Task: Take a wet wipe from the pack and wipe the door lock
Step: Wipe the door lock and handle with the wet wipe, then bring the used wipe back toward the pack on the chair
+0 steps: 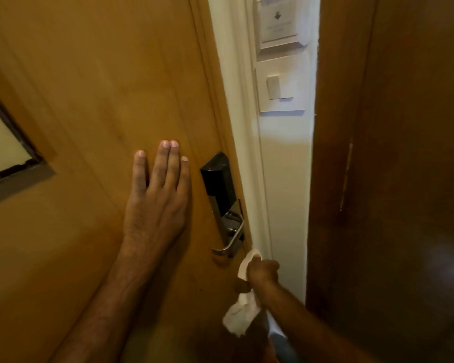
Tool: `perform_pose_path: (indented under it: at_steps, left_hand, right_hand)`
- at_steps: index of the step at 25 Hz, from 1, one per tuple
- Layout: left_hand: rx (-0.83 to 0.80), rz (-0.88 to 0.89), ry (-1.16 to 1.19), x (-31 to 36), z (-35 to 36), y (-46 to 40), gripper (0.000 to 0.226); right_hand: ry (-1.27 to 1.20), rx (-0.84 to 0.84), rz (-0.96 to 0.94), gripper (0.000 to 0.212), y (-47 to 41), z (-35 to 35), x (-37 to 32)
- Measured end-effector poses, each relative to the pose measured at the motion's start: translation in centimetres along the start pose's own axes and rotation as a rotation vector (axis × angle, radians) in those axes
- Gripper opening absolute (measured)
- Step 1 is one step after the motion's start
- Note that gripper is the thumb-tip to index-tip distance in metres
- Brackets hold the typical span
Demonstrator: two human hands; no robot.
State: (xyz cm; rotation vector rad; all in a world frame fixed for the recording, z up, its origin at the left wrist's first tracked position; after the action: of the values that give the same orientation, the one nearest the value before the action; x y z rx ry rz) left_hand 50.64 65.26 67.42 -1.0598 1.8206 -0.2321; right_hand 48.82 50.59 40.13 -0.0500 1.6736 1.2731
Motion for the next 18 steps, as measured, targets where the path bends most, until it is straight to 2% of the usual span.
perform_pose_path:
  at_steps: [1,3,4,5,6,8,13,15,18]
  left_hand:
    - [0.015,-0.043,0.093,0.6,-0.2,-0.5,0.057]
    - [0.039,-0.045,0.222,3.1,-0.8,-1.8,0.058]
    - [0.049,-0.017,0.288,4.8,-1.6,-3.1,0.062]
    - [0.045,0.008,0.332,6.9,-2.1,-4.4,0.064]
    - [0.033,0.023,0.387,9.1,-3.1,-5.8,0.065]
    - [0.034,0.067,0.475,13.2,-4.9,-8.4,0.068]
    - [0.161,0.273,0.616,24.0,-13.5,-13.7,0.065]
    - [0.216,0.364,0.660,28.7,-18.4,-14.7,0.064]
    - [0.290,0.476,0.741,36.2,-26.8,-15.6,0.061]
  right_hand:
    - [-0.142,-0.013,0.048,0.059,-0.2,-1.9,-1.3]
    - [-0.061,0.022,-0.003,0.058,0.7,-6.5,-5.0]
    - [0.169,-0.035,-0.015,0.044,0.8,-8.7,-7.0]
    - [0.287,-0.065,-0.037,0.022,1.1,-11.3,-8.9]
    - [0.361,-0.103,-0.082,0.009,2.3,-13.8,-10.9]
    - [0.484,-0.067,-0.271,0.023,3.8,-18.5,-15.6]
    - [0.510,0.193,-0.621,0.025,10.4,-34.3,-23.9]
    - [0.439,0.312,-0.758,0.035,12.9,-41.4,-24.8]
    - [0.249,0.460,-0.822,0.040,14.9,-52.8,-23.1]
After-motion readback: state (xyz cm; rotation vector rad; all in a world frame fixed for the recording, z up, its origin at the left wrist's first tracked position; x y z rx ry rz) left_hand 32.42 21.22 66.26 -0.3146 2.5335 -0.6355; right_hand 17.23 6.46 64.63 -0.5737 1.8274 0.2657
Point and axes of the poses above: each hand's wrist, its own y-axis away from the middle knuckle, its own z-axis out of the palm, x = y × z, the point moved 7 cm from there along -y, towards the middle knuckle
